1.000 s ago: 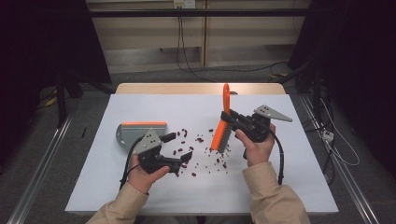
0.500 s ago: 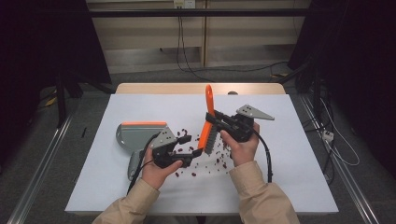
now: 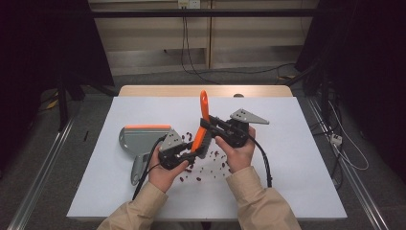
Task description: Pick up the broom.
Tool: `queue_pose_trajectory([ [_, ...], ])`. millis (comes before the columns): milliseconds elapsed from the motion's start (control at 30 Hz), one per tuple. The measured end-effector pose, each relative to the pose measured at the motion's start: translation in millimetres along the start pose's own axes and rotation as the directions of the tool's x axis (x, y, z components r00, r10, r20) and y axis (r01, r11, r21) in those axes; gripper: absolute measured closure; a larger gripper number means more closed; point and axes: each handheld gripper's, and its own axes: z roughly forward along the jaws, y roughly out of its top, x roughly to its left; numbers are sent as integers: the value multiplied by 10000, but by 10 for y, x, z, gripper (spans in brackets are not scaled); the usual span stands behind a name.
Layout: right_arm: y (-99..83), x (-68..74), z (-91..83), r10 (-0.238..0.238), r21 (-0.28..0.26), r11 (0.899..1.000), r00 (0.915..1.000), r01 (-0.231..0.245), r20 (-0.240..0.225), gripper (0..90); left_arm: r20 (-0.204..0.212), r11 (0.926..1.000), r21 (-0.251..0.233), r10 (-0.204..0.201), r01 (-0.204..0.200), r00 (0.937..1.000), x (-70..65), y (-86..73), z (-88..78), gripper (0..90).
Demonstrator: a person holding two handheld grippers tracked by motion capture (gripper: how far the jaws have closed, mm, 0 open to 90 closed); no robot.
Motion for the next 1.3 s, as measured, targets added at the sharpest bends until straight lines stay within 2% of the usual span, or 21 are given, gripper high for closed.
queue_pose_trajectory([
  [133, 4, 34, 19, -30, -16, 10000, 10000, 30, 35, 705, -450, 9999, 67, -97, 100, 9989, 17, 1, -27, 699],
  [300, 7, 49, 43, 8, -65, 10000, 10000, -8, 19, 696, -894, 9997, -238, 2, -23, 9960, 16, -23, -48, 708],
  [333, 14, 59, 44, -63, -67, 10000, 9999, 63, 87, 680, -1037, 9997, -257, 23, -50, 9946, 21, -22, -55, 708],
  [433, 35, 76, 25, -227, -255, 9994, 9990, 236, 375, 526, -1243, 9991, -428, -108, 55, 9922, 65, -24, -84, 708],
  [500, 41, 74, 6, -276, -263, 9992, 9979, 291, 583, 482, -1370, 9985, -534, -177, 105, 9904, 87, -20, -101, 708],
  [533, 40, 71, 4, -224, -197, 9995, 9979, 236, 602, 450, -1381, 9982, -561, -269, 193, 9901, 91, -19, -104, 708],
  [567, 36, 70, 5, -210, -144, 9997, 9979, 219, 611, 433, -1422, 9983, -579, -195, 113, 9897, 98, -16, -109, 708],
  [600, 30, 73, 10, -305, -66, 9995, 9973, 311, 666, 421, -1420, 9982, -597, -196, 112, 9897, 97, -17, -107, 707],
  [667, 16, 86, 27, -408, 61, 9992, 9963, 404, 753, 343, -1438, 9974, -690, -307, 209, 9891, 85, -23, -93, 707],
  [800, -15, 106, 76, -203, 206, 9996, 9978, 190, 632, 272, -1503, 9974, -702, -234, 129, 9884, 87, -28, -75, 707],
  [867, -20, 118, 95, -241, 216, 9995, 9956, 222, 901, 230, -1522, 9973, -725, -254, 144, 9880, 82, -26, -76, 707],
  [1000, -44, 127, 133, -125, 384, 9992, 9936, 82, 1124, 182, -1535, 9958, -853, -449, 321, 9871, 78, -28, -73, 707],
  [1100, -76, 151, 181, -75, 700, 9975, 9923, -12, 1234, 143, -1568, 9954, -914, -432, 291, 9867, 69, -28, -69, 707],
  [1200, -102, 181, 214, -76, 816, 9967, 9907, -36, 1361, 129, -1604, 9953, -939, -388, 239, 9863, 61, -23, -65, 707],
  [1300, -116, 204, 244, 0, 856, 9963, 9916, -112, 1295, 129, -1611, 9949, -962, -448, 295, 9859, 48, -27, -55, 707],
])
